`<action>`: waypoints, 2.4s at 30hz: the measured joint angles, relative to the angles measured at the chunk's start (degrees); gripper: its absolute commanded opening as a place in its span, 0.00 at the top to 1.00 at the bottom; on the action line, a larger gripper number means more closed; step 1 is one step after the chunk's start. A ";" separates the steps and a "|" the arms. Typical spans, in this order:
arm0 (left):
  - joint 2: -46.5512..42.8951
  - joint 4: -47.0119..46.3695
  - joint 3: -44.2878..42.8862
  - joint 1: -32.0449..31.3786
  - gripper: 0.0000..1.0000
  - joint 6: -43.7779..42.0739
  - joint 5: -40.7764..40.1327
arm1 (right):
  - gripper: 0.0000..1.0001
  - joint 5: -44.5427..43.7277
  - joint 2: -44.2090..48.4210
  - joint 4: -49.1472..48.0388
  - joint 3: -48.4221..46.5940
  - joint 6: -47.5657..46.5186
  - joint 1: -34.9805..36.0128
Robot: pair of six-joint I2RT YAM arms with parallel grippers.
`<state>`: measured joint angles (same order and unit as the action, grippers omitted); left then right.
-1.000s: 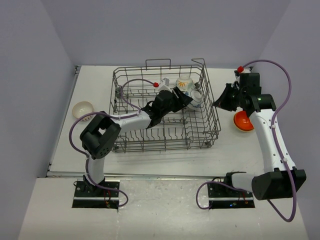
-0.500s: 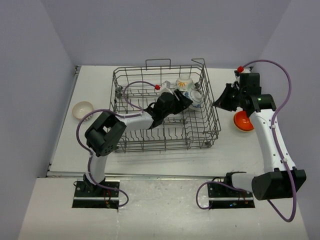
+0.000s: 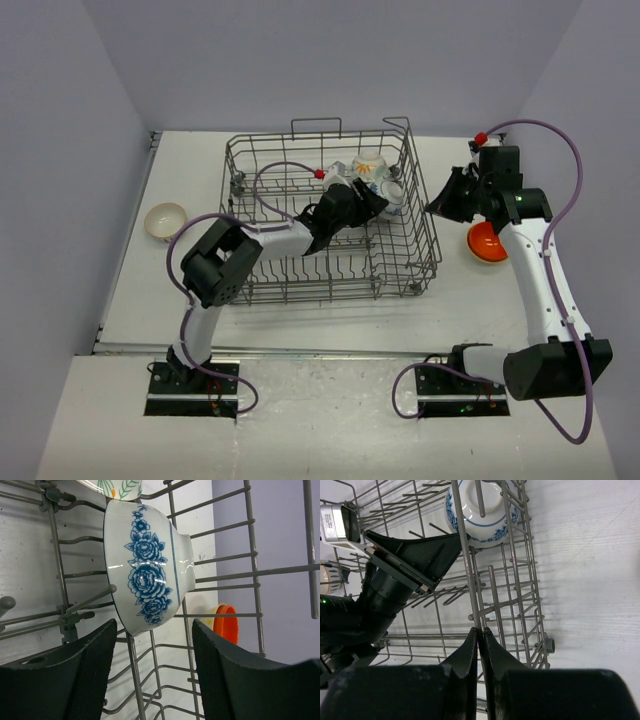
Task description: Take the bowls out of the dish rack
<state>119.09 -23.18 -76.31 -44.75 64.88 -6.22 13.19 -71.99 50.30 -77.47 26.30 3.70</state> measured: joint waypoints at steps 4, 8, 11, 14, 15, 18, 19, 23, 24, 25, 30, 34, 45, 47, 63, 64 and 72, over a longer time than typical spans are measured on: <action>0.57 0.00 -0.90 0.00 0.37 -0.17 -0.13 | 1.00 0.02 0.00 0.00 0.00 0.00 0.00; 1.64 -0.02 -1.99 0.13 0.37 -0.20 -0.22 | 1.00 0.02 0.00 0.00 0.02 0.00 0.00; 2.16 -0.13 -2.12 0.33 0.37 -0.20 -0.22 | 1.00 0.02 0.00 -0.02 0.04 0.00 -0.02; 2.38 -0.59 -2.16 0.74 0.37 -0.57 -0.22 | 1.00 0.07 0.11 -0.20 0.20 0.00 -0.02; 2.45 -1.07 -2.16 0.87 0.38 -0.68 -0.24 | 1.00 0.11 0.17 -0.35 0.35 0.00 -0.02; 2.49 -2.49 -2.16 1.01 0.38 -1.03 -0.24 | 1.00 0.11 0.48 -0.74 0.70 0.00 -0.02; 2.49 -2.97 -2.16 1.03 0.38 -1.03 -0.24 | 1.00 0.11 0.50 -0.81 0.74 0.00 -0.02; 2.73 -4.92 -2.19 1.14 0.39 -1.01 -0.15 | 1.00 0.20 0.50 -0.81 0.74 -0.02 -0.02; 2.95 -5.73 -2.21 1.16 0.41 -0.98 0.04 | 1.00 0.22 0.50 -0.83 0.74 -0.02 -0.02; 3.21 -6.38 -2.25 1.20 0.42 -0.96 0.31 | 1.00 0.20 0.50 -0.83 0.74 -0.02 -0.02; 5.25 -10.58 -2.36 1.25 0.46 -0.37 2.12 | 1.00 0.22 0.50 -0.92 0.83 -0.04 0.00; 7.61 -13.90 -3.13 1.25 0.51 1.01 3.82 | 1.00 0.22 0.72 -1.16 1.05 -0.07 0.00; 11.63 -22.80 -5.51 1.25 0.78 6.34 6.03 | 1.00 0.22 0.76 -1.27 1.14 -0.24 0.15; 11.67 -24.26 -5.70 1.36 0.82 6.60 6.10 | 1.00 0.22 0.76 -1.29 1.14 -0.24 0.15; 14.73 -31.41 -8.37 4.42 1.00 10.25 11.61 | 1.00 0.11 0.74 -1.42 1.22 -0.46 0.42; 14.93 -31.61 -8.68 4.70 1.00 10.80 12.28 | 1.00 0.13 0.74 -1.42 1.22 -0.46 0.42; 15.76 -34.62 -12.52 7.69 1.00 13.81 17.70 | 1.00 0.20 0.74 -1.57 1.31 -0.46 0.42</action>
<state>134.85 -57.80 -88.84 -37.06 78.70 11.49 13.39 -71.24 48.73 -76.16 25.85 4.12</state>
